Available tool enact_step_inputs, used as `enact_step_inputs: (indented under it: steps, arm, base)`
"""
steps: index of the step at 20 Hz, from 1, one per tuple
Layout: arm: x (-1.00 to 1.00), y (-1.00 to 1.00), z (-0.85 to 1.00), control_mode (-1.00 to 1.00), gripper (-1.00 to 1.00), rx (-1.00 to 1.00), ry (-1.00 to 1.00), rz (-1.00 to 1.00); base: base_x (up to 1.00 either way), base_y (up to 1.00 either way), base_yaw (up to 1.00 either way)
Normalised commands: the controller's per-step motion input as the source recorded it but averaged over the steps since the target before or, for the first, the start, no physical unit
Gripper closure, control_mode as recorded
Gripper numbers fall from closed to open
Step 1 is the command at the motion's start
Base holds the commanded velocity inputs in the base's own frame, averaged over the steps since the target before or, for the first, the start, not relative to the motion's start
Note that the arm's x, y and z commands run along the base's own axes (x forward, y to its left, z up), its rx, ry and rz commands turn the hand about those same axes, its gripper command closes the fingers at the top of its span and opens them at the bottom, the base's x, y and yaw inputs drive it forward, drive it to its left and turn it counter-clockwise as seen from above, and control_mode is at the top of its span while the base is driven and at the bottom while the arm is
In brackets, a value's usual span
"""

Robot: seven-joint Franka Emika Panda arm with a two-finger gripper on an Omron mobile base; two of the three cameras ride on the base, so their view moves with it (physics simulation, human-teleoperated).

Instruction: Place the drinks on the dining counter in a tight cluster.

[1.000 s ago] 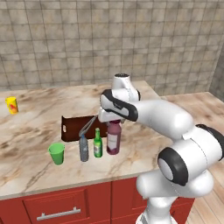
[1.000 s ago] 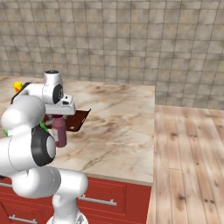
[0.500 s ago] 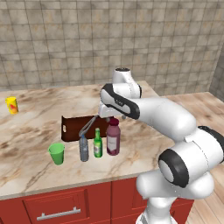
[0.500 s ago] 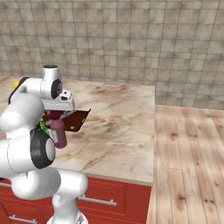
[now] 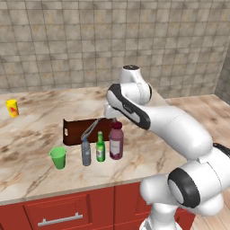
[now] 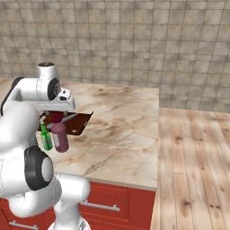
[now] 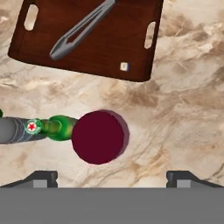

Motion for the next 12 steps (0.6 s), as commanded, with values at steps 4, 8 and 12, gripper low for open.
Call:
enact_step_inputs:
  steps: [4,8,12]
  arm:
    - [-0.44,-0.4,0.05,-1.0,-1.0,0.04,-0.18,0.0]
    - [-0.52,-0.35,0.13,-1.0,-1.0,0.08,-0.15,0.0]
    - [-0.69,-0.2,0.11,-1.0,-1.0,0.03,-0.12,-0.03]
  base:
    - [0.0,0.0,0.0]
    - [0.0,0.0,0.0]
    - [0.0,0.0,0.0]
